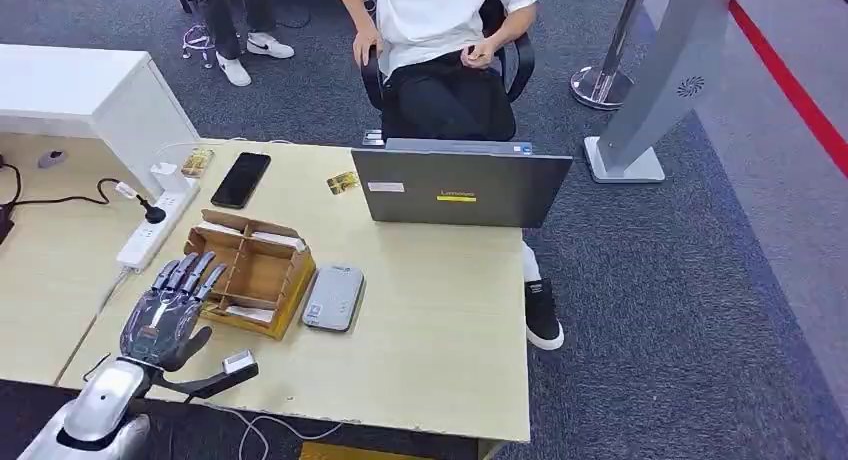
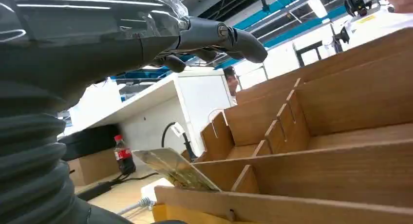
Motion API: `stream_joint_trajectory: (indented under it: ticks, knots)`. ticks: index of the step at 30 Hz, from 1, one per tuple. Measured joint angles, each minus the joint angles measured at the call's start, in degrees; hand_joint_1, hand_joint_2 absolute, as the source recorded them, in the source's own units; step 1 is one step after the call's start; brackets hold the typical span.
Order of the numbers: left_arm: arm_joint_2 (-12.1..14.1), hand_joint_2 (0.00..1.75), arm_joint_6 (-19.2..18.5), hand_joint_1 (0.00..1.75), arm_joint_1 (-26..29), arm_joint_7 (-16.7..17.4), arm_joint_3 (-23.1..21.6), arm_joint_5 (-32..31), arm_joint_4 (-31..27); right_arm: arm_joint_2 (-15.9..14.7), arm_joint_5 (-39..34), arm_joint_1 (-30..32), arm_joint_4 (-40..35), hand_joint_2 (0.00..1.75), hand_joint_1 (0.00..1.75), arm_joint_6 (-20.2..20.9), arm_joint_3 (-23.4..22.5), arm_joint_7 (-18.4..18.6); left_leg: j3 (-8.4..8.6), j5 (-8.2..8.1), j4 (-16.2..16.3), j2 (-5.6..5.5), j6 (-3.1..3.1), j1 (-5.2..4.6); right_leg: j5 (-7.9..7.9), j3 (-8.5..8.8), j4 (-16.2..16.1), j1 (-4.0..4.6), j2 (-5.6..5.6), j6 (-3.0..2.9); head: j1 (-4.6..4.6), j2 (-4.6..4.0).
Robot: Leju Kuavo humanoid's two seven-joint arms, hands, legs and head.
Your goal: Pass the card to the sensor for recognition and then transmit it.
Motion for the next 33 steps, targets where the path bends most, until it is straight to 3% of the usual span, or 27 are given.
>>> stream_joint_trajectory:
  ticks: [6, 33]
  knots:
    - [-0.72, 1.75, 2.84, 0.0, 0.03, -0.52, 0.39, 0.24, 0.0, 0.02, 0.0, 0.0, 0.0, 1.75, 0.0, -0.11, -0.09, -0.07, 0.0, 0.0, 0.0, 0.0, 0.0, 0.0, 0.0, 0.0, 0.0, 0.0, 0.0, 0.0, -0.02, 0.0]
    - [-1.25, 1.75, 2.01, 0.0, -0.02, -0.52, 1.84, 0.5, 2.8, 0.02, 0.39, 0.0, 0.0, 1.75, 0.0, -0.02, -0.11, -0.02, 0.0, 0.0, 0.0, 0.0, 0.0, 0.0, 0.0, 0.0, 0.0, 0.0, 0.0, 0.0, 0.0, 0.0]
